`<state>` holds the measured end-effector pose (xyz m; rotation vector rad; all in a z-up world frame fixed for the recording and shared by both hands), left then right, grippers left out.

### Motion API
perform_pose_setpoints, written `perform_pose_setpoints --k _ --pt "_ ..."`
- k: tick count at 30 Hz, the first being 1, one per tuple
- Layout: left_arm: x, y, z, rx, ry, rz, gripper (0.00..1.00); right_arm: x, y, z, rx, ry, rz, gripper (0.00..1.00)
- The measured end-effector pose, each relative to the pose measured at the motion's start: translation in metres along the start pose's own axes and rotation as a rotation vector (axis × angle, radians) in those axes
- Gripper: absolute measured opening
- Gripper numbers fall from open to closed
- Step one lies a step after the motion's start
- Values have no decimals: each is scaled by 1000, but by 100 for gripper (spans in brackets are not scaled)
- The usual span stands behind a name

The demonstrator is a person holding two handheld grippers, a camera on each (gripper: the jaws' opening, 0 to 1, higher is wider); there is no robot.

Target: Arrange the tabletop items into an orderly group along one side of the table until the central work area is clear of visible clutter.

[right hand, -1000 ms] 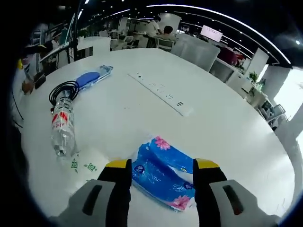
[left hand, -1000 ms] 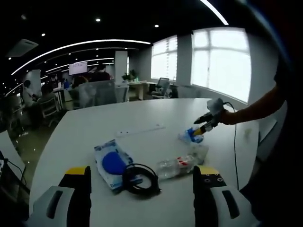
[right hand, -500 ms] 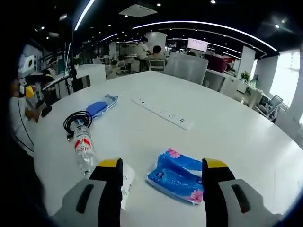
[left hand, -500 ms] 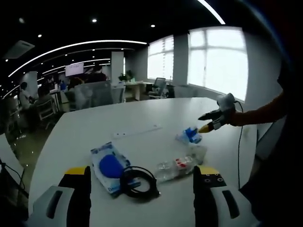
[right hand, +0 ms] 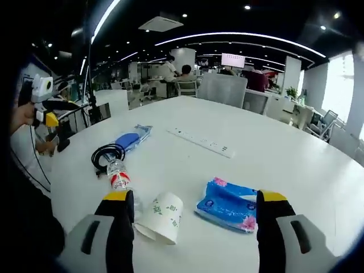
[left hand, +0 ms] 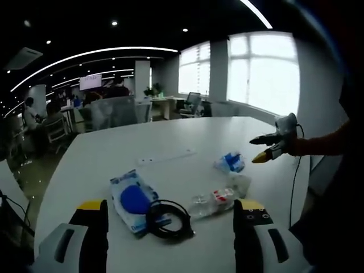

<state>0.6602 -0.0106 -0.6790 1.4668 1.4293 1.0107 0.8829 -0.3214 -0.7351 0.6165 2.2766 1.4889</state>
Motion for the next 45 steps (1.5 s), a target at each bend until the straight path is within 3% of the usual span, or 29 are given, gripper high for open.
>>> perform_pose_setpoints --k 9,17,37,45 --pt "4 -2 -1 -2 27 -9 95 8 -4 -19 -15 -14 23 99" --pt "2 -2 0 -6 28 -18 100 15 -8 -33 -9 -26 24 99" --pt "-6 -10 11 21 -9 -19 99 25 -17 -37 -2 -37 58 96" --pt "4 -16 21 41 11 -26 94 31 -19 -37 6 -46 76 94"
Point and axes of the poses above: the point that each gripper's makers call its tool centre point, and the gripper's own axes: z roughly forward along the fingers, x roughly to its left, y roughly out of its top, the point moved 3 cm from there along -z, roughly backward along the fingers, and after that the axes turned 8 degrees about -x, right-handed, at the moved point
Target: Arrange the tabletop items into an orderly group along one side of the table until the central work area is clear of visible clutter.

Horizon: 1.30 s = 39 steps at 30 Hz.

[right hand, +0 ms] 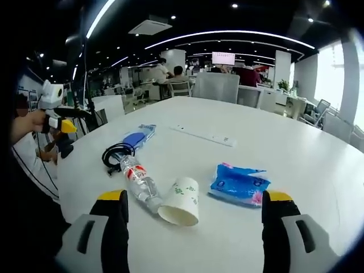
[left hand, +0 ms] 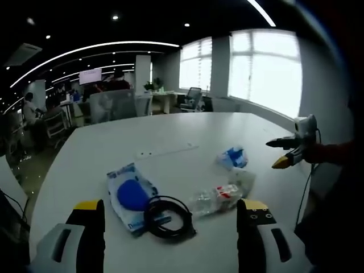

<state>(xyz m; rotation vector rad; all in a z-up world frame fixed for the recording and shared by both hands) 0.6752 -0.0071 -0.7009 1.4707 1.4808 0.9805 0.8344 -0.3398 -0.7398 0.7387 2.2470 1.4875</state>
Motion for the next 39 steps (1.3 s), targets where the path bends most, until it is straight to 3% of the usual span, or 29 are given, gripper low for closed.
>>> perform_pose_setpoints --k 8,13,19,26,39 --pt "12 -19 4 43 55 -82 82 9 6 8 3 25 -8 91" --pt "25 -33 5 59 102 -156 75 18 15 21 -1 65 -29 89" --pt "32 -43 6 66 137 -184 67 27 26 39 -2 120 -70 85" --pt "40 -56 12 87 180 -220 64 52 49 72 -23 211 -122 80" --pt "50 -70 22 104 164 -250 52 93 79 139 -36 323 -188 70"
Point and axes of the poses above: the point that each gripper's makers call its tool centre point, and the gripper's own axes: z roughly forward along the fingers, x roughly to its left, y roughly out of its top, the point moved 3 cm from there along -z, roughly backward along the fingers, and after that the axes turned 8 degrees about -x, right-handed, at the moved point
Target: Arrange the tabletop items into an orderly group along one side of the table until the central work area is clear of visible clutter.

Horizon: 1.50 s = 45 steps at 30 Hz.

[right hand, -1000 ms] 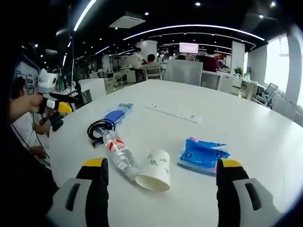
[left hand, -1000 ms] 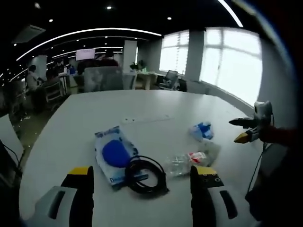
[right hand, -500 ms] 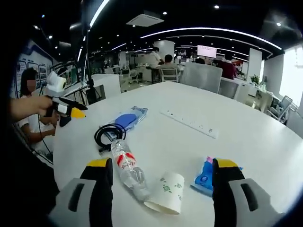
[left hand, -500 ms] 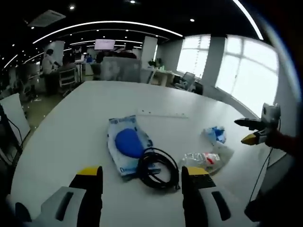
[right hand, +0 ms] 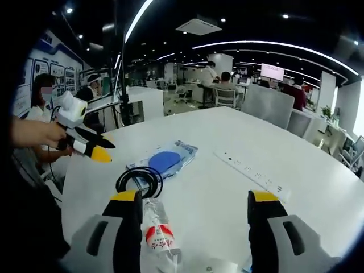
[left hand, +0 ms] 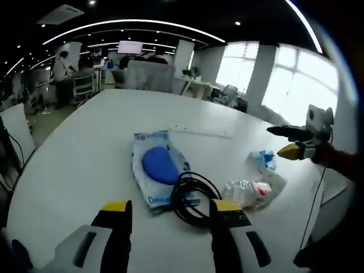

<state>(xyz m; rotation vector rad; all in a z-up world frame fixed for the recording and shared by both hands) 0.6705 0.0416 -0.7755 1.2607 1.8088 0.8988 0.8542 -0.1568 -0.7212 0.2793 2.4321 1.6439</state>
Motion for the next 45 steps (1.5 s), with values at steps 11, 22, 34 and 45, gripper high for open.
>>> perform_pose_setpoints --k 11,22,34,45 --pt "15 -7 16 43 -10 16 43 -2 16 60 -7 51 2 60" --pt "18 -16 28 100 -29 5 31 -5 9 111 4 80 79 50" --pt "24 -27 35 136 -12 -48 24 8 -11 155 32 118 166 34" --pt "31 -31 48 138 2 -102 20 24 -35 180 96 160 266 23"
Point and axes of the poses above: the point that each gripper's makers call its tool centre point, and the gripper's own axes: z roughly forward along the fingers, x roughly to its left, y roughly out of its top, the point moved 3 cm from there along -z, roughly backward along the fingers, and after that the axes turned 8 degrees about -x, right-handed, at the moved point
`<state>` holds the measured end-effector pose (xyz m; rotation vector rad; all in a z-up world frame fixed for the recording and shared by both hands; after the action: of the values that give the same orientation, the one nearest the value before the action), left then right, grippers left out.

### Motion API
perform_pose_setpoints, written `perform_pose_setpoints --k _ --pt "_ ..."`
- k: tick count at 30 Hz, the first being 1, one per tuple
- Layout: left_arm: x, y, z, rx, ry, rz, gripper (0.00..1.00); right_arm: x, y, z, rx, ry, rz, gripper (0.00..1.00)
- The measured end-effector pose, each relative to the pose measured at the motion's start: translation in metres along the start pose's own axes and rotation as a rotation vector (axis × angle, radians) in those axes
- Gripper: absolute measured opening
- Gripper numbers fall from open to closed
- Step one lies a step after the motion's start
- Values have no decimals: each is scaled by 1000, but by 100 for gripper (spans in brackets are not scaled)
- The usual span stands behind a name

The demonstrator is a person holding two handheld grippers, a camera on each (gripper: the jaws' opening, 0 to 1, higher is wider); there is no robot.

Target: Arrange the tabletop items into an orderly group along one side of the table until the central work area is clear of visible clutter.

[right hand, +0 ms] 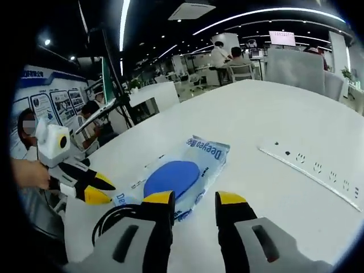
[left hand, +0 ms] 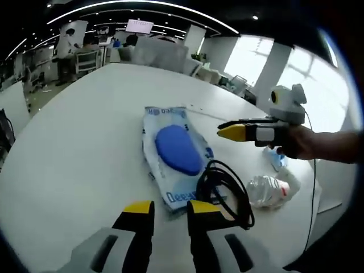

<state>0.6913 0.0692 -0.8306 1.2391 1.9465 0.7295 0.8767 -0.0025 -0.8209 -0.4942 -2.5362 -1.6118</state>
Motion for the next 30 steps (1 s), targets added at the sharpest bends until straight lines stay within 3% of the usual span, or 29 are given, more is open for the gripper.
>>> perform_pose_setpoints --k 10,13,22,30 --pt "2 -1 10 9 5 -47 15 -3 -16 16 26 -22 102 13" --pt "3 -3 13 16 4 -49 12 3 -22 17 46 -7 102 5" --pt "4 -5 21 25 -12 -84 7 8 -33 17 77 -6 115 2" --pt "5 -2 25 25 -27 -8 0 7 -31 18 70 3 100 0"
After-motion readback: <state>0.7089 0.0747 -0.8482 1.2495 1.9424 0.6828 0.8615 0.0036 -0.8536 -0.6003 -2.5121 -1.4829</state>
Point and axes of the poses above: the point that each gripper's makers call its tool centre point, and the gripper's own axes: z roughly forward along the fingers, x roughly to its left, y roughly out of its top, the point moved 3 cm from there along -z, roughly backward along the fingers, and after that the axes turned 8 degrees about -x, right-handed, at the moved point
